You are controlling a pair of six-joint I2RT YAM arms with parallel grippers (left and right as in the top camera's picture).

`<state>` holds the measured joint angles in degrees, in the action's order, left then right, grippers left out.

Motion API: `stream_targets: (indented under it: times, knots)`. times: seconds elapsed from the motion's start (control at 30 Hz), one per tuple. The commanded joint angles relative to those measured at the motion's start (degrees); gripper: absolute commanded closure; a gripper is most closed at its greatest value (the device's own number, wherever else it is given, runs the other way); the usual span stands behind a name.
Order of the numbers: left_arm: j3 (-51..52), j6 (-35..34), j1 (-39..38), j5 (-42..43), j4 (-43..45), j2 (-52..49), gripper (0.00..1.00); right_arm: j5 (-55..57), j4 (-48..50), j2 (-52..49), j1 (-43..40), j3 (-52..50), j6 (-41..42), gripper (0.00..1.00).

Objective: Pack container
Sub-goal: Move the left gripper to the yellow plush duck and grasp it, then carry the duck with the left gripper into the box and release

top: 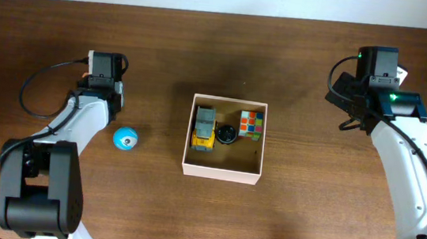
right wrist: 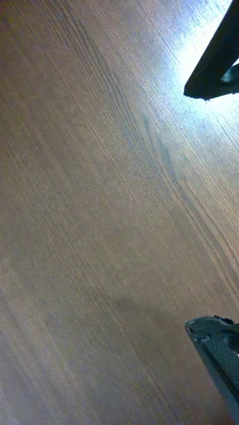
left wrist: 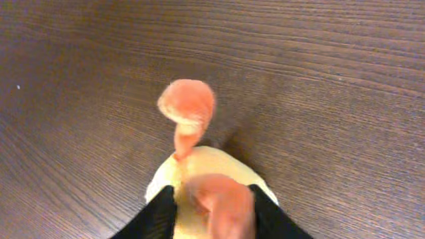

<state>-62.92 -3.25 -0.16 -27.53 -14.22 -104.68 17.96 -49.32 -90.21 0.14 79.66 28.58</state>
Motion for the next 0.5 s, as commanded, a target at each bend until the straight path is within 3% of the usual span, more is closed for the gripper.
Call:
stream_targets:
  times: [0.0,0.27,0.47]
  knots:
    - [-0.90,-0.39,0.37,-0.76,-0.15,-0.52,0.69,0.09,0.02,-0.17,-0.22,0.39,0.66,0.01]
    - [-0.92,-1.27,0.28,-0.57,0.52,-0.52,0.84,0.09,0.02,-0.17,-0.22,0.39,0.66,0.01]
    - [-1.42,-1.22,-0.96,-0.63,0.74,-0.39,0.84,0.09,0.02,-0.17,-0.22,0.39,0.66,0.01]
